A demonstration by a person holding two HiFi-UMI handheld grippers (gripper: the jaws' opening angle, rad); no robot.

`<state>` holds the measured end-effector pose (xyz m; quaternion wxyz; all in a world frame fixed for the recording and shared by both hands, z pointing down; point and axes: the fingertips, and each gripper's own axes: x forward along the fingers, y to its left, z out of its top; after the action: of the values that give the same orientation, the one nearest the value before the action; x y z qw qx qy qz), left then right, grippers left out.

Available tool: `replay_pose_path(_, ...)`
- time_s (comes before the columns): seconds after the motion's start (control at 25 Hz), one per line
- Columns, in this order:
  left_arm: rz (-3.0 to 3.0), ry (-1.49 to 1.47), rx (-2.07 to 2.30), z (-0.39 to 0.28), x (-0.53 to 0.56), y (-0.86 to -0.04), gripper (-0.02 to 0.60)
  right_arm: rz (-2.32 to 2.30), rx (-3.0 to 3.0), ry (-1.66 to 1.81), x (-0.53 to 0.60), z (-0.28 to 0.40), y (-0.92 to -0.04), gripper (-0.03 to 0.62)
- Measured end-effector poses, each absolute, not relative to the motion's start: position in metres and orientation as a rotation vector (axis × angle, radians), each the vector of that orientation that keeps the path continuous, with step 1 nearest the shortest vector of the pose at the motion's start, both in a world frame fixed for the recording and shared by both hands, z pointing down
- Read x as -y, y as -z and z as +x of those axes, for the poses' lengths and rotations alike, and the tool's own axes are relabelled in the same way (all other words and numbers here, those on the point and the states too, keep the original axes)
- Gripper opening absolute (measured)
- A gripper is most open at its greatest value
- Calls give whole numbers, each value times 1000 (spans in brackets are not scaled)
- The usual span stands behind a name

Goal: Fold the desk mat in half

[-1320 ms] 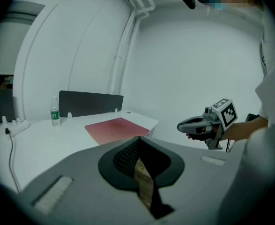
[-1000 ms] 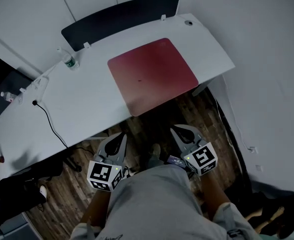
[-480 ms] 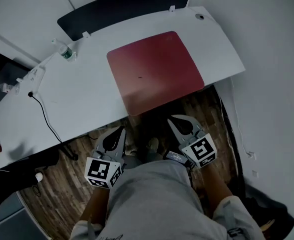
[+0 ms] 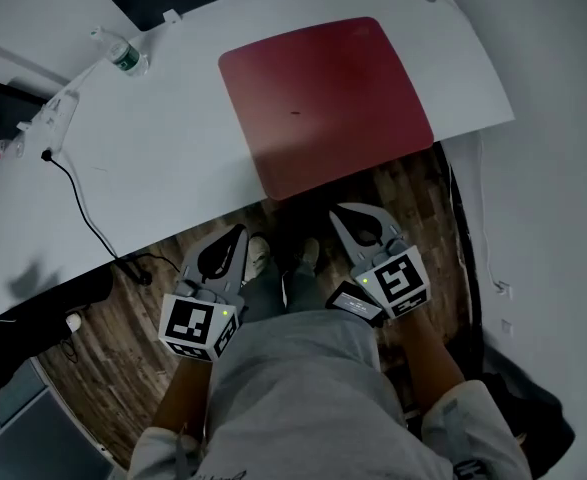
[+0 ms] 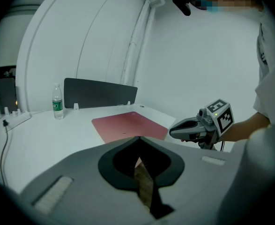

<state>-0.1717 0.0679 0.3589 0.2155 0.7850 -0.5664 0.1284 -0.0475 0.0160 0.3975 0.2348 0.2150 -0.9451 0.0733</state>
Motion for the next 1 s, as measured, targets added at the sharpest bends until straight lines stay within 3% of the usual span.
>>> replay_pose_path(0.72,2173,-330,1464,-203,-69,-414,18,447,2383,20,-13,-126,-493,57)
replay_pose_path(1.0,2145,-335,1448,-214,-67,-433,18,374,2215,220,-20,-138,-535,123)
